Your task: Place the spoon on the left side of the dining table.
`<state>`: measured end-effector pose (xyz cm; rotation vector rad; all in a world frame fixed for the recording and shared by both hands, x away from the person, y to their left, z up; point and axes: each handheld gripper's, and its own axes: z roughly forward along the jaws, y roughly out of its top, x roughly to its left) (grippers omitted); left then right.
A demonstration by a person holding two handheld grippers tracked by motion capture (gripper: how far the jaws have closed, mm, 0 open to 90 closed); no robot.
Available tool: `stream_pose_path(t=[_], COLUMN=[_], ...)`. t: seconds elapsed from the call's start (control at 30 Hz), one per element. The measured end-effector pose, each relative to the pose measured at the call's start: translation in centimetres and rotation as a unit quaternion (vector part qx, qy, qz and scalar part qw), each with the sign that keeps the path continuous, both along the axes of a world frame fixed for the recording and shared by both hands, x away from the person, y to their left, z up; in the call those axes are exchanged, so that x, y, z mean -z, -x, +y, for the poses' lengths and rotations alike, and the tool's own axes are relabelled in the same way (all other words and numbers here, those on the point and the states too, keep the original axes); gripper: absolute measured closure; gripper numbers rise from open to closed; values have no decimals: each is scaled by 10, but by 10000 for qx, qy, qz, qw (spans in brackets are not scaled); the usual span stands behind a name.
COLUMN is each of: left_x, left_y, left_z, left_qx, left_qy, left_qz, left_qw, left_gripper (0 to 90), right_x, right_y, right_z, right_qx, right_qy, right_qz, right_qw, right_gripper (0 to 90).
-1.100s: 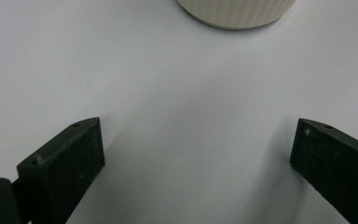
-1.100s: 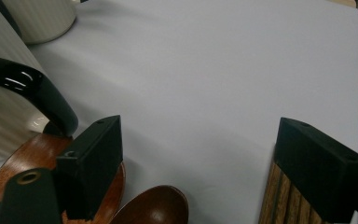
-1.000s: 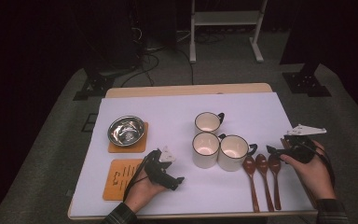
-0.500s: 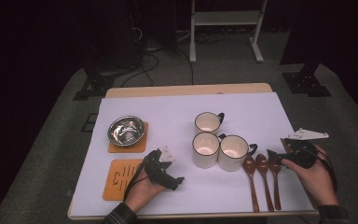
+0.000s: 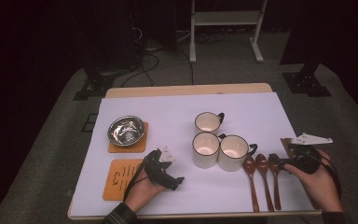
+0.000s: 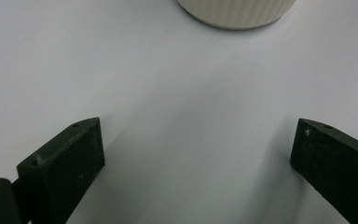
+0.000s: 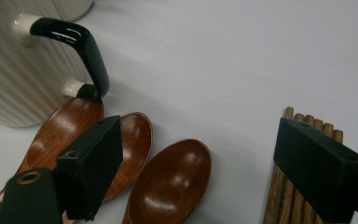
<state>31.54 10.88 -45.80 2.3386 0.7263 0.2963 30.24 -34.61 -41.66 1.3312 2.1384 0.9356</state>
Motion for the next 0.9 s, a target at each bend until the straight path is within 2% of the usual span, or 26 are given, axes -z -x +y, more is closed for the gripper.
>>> stream_pose_path(t=[0.9], left_x=[0], left_y=[0], left_z=[0], left_qx=[-7], left_qy=[8], left_qz=[1], left_qw=[10000], left_gripper=[18], right_x=[8], right_y=[27], right_z=[-3], right_qx=[97], right_qy=[-12], right_qz=[207], right_qw=[9997], right_gripper=[145])
